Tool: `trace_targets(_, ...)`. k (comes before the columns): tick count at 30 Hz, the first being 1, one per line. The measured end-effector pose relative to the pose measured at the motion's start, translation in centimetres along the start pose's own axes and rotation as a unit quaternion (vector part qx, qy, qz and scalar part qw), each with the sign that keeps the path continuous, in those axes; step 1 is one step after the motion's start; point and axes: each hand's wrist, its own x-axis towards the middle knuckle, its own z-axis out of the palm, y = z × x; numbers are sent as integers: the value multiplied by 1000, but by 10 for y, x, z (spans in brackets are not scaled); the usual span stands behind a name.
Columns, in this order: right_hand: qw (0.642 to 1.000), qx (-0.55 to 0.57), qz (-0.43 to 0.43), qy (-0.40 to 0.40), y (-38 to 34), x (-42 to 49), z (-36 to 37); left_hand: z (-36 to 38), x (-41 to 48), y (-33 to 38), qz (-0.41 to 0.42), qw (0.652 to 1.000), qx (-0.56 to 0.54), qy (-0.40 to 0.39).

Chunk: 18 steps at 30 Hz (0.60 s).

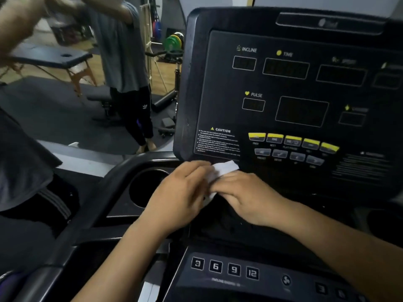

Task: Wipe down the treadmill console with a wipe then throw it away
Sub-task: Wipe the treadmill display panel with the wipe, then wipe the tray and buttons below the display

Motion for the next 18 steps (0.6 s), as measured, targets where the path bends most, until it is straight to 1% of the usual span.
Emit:
trace_targets(2,990,116,73,43,-3,-8,-10,3,-4,8,-31,995,-97,12)
trace_targets(4,954,248,145,89,-7,-12,-25,1,-5,16,-70,984,-165,20)
trace_targets(7,871,425,205,138,-17,-22,-36,-1,2,29,-82,982,-163,50)
trace_targets(9,798,538,225,150,-26,-31,-42,-4,9,36,-110,966,-217,85)
trace_targets(10,769,579,227,147,-30,-35,-47,-6,12,38,-129,954,-252,97)
trace_targets(11,760,594,224,140,-34,-40,-50,-8,14,40,-146,943,-282,102)
trace_targets(12,774,578,221,132,-37,-43,-52,-11,16,42,-157,936,-300,100)
trace_targets(14,826,499,230,124,-42,-48,-52,-17,19,48,-180,924,-329,73)
trace_targets(15,842,463,242,134,-45,-50,-50,-20,19,49,-197,919,-338,54)
trace_targets(16,848,439,255,152,-45,-52,-48,-22,19,49,-213,921,-325,38)
trace_targets(17,850,419,270,167,-45,-54,-44,-22,20,47,-223,931,-288,26)
trace_targets(18,854,396,287,175,-44,-55,-40,-23,20,42,-229,946,-230,21)
